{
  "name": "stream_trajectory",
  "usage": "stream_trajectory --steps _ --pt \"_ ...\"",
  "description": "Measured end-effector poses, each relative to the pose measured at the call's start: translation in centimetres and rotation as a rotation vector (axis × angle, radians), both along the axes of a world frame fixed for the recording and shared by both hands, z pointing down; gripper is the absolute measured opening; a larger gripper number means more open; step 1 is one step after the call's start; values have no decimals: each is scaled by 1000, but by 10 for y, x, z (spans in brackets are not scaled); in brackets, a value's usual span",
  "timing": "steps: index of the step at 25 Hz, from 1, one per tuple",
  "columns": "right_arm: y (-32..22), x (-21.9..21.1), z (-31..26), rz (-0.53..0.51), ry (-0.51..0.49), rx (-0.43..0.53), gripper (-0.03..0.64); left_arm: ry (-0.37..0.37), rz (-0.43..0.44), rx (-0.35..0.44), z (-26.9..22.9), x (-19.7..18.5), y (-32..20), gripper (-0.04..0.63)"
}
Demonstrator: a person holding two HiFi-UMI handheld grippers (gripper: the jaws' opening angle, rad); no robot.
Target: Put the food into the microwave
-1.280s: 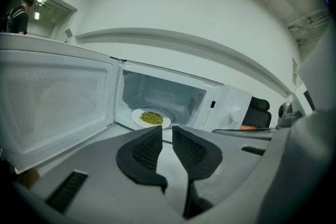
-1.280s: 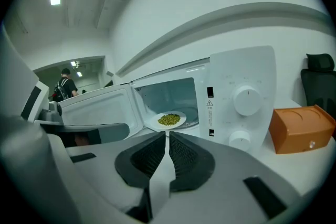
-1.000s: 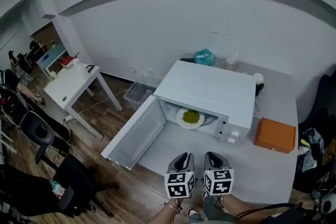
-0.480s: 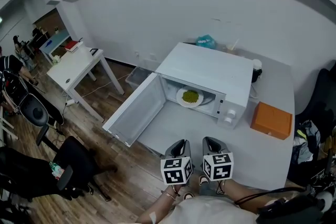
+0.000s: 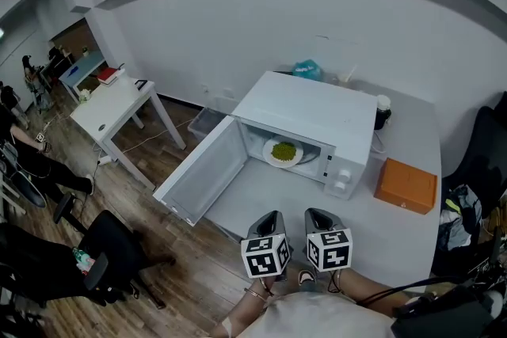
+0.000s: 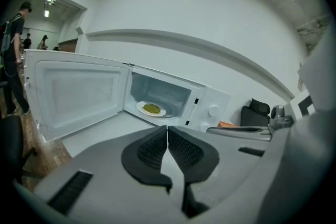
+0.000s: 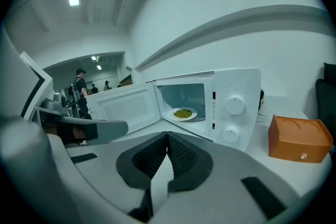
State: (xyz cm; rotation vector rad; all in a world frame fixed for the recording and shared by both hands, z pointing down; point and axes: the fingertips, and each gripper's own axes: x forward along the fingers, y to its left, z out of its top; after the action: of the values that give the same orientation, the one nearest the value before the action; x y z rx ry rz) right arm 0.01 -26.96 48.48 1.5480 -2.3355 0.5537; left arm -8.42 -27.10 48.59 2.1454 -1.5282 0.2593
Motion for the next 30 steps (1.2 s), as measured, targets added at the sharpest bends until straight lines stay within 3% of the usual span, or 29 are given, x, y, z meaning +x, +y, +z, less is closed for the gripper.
stream_trajectory --steps 30 --pt "-11 21 5 10 -24 -20 17 -23 -9 -27 13 12 -11 9"
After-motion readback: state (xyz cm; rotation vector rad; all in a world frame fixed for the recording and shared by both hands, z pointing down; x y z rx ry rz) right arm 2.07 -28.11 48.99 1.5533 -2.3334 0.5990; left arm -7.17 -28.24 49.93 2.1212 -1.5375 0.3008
